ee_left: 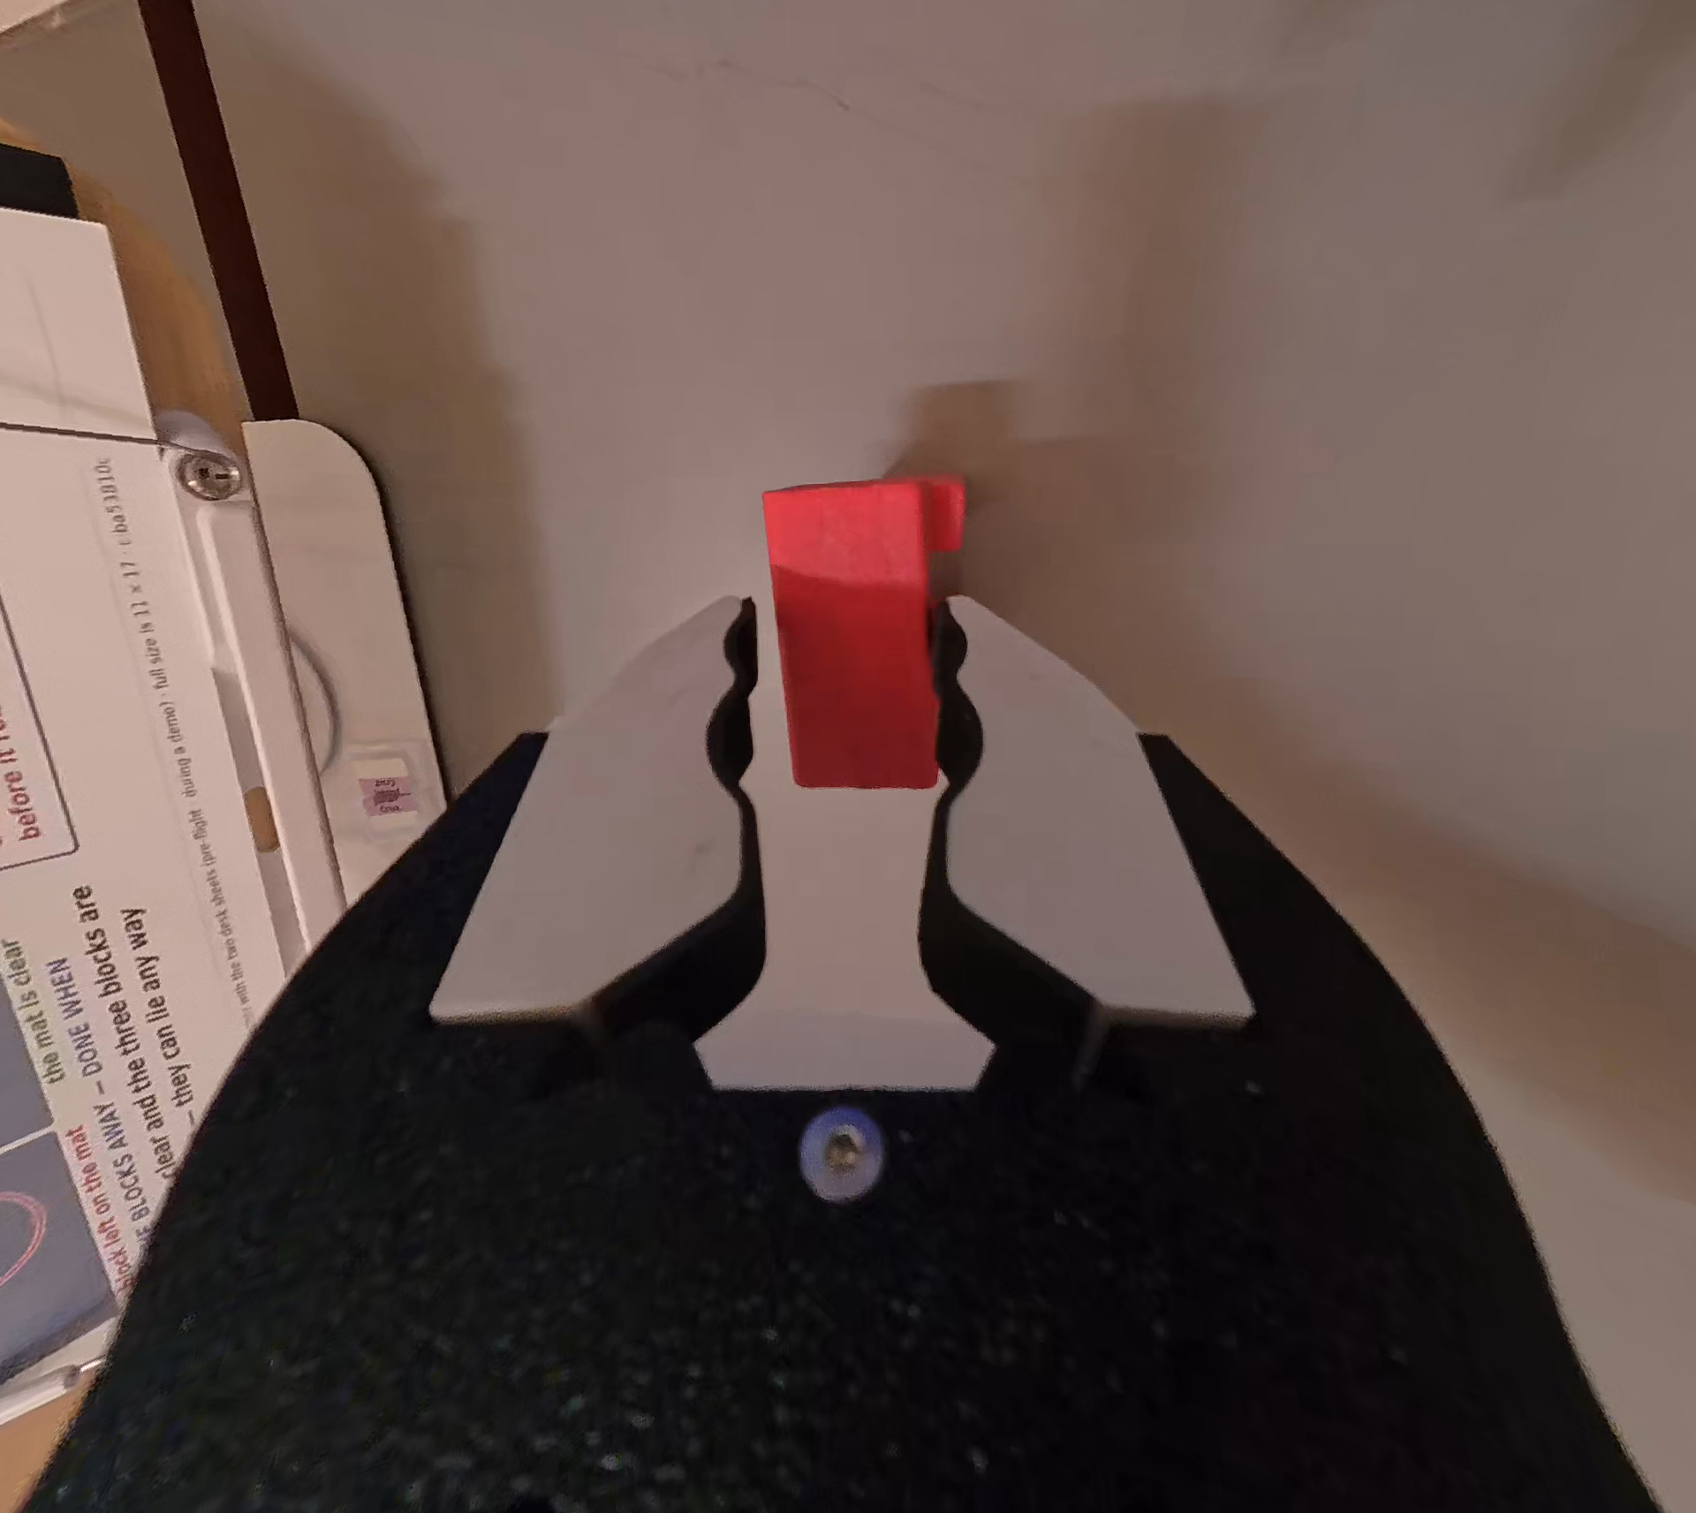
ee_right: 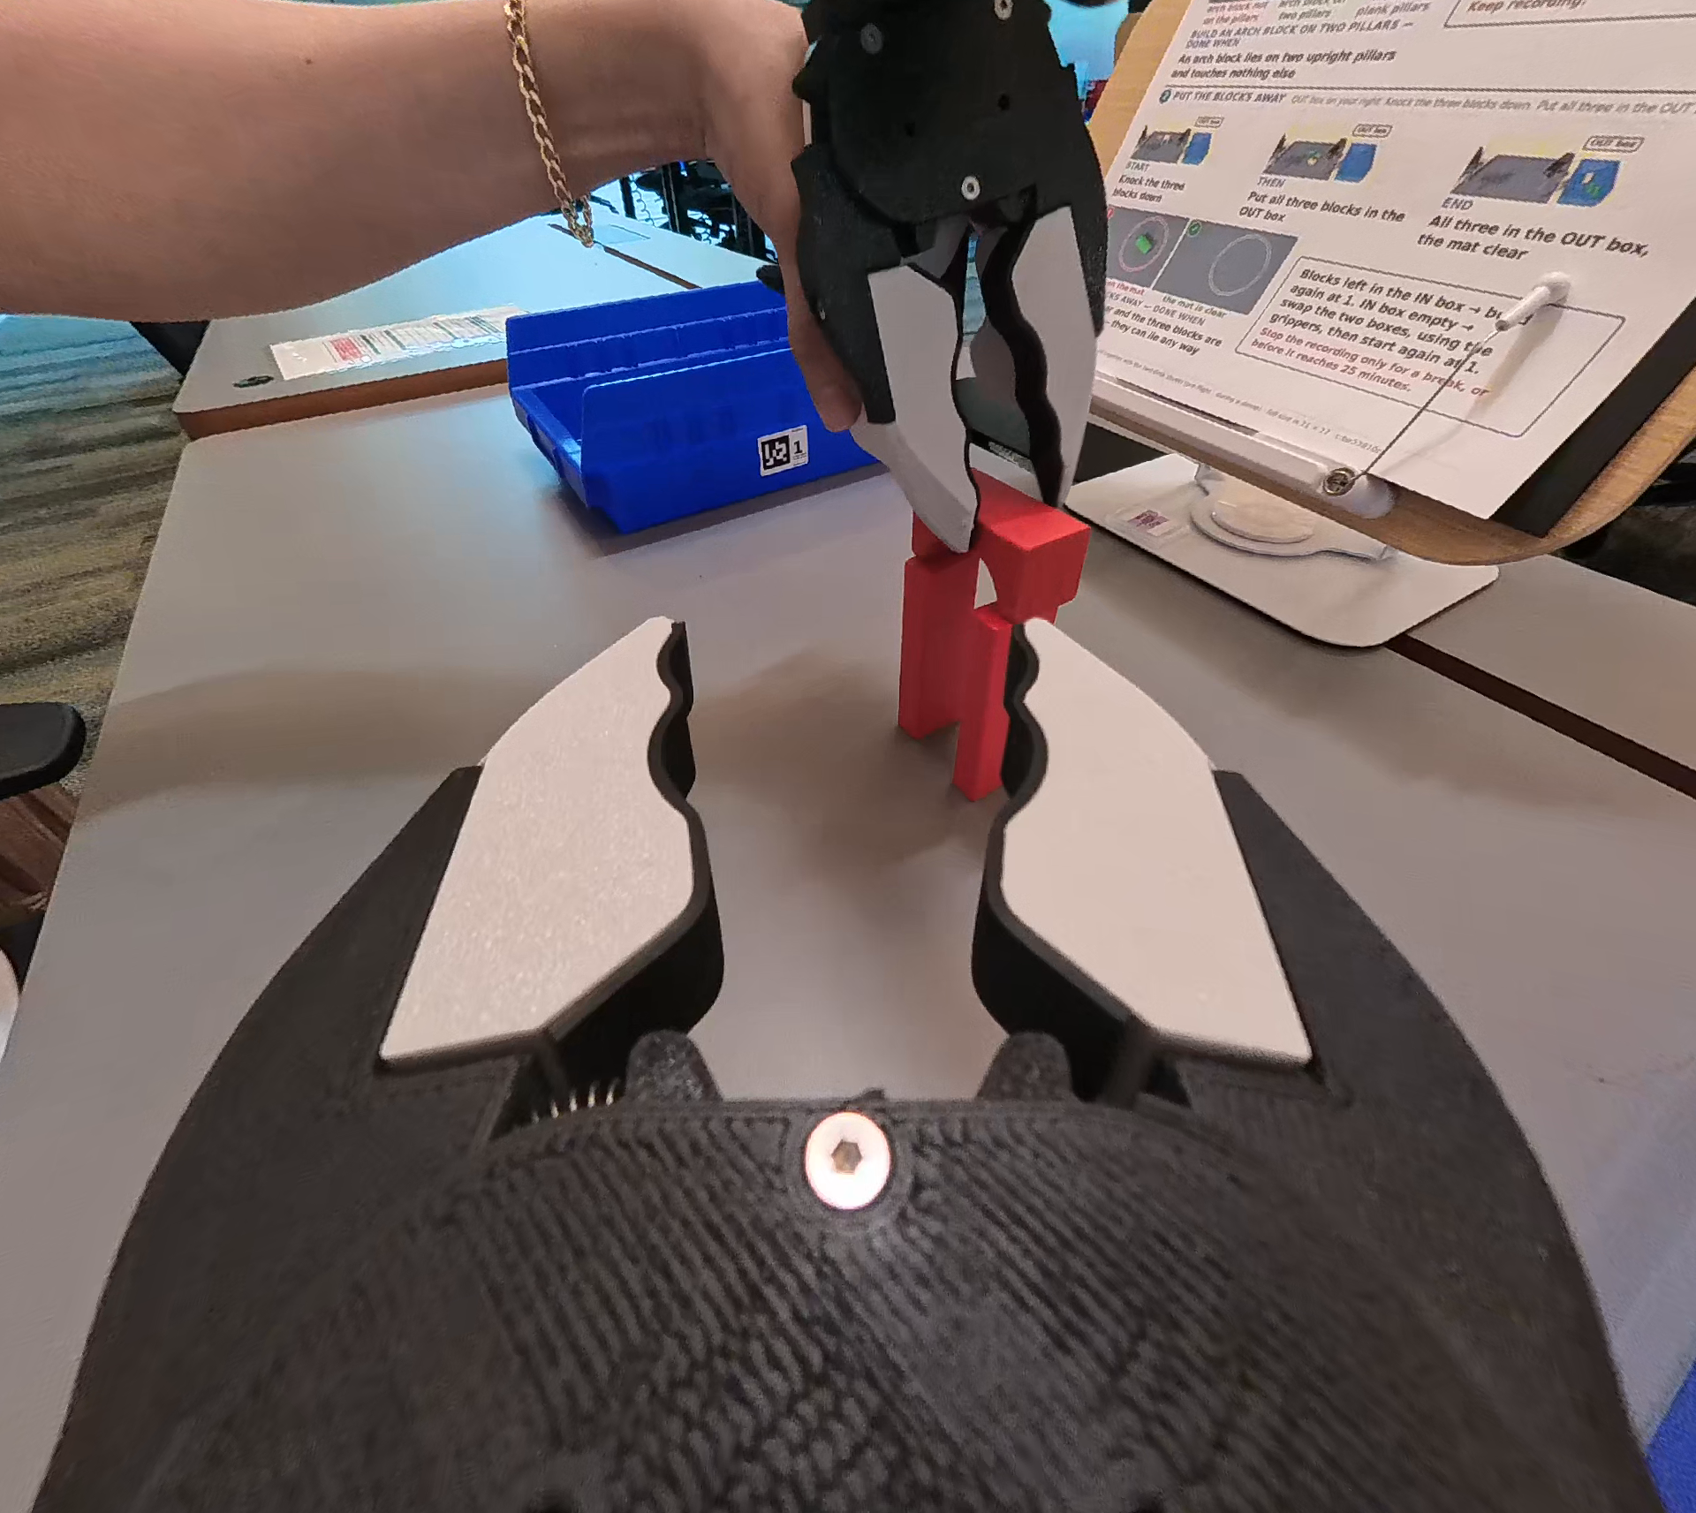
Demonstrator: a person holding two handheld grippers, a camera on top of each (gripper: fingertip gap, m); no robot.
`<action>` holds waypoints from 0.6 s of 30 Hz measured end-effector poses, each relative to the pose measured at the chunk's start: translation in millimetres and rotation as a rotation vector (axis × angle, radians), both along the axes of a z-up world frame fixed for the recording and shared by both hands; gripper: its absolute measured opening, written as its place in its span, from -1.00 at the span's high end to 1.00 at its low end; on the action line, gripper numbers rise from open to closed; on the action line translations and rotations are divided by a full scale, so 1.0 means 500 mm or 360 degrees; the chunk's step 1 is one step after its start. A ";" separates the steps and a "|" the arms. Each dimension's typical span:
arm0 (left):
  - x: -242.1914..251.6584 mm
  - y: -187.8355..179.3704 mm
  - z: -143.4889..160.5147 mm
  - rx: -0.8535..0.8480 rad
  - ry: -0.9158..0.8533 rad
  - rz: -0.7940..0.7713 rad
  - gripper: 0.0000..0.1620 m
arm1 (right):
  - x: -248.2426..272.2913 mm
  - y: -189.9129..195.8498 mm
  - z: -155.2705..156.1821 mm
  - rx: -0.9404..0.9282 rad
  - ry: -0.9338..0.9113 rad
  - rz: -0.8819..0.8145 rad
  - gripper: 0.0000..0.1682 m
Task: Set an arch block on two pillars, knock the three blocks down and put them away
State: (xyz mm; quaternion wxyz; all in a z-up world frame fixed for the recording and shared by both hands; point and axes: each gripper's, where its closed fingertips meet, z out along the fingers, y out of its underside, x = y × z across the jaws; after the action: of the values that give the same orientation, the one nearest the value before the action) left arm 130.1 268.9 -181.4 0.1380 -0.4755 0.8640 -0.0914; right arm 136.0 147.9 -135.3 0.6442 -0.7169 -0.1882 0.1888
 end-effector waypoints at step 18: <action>-0.111 0.014 0.230 -0.0652 -0.1334 0.0651 0.47 | 0.048 0.029 -0.034 -0.0126 -0.0075 -0.0292 0.21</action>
State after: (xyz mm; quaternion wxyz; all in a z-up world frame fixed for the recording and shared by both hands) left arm 74.5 276.1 -66.3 0.3917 -0.5747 0.5881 -0.4129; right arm 160.0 162.2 -152.3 0.6254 -0.7602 -0.1292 0.1195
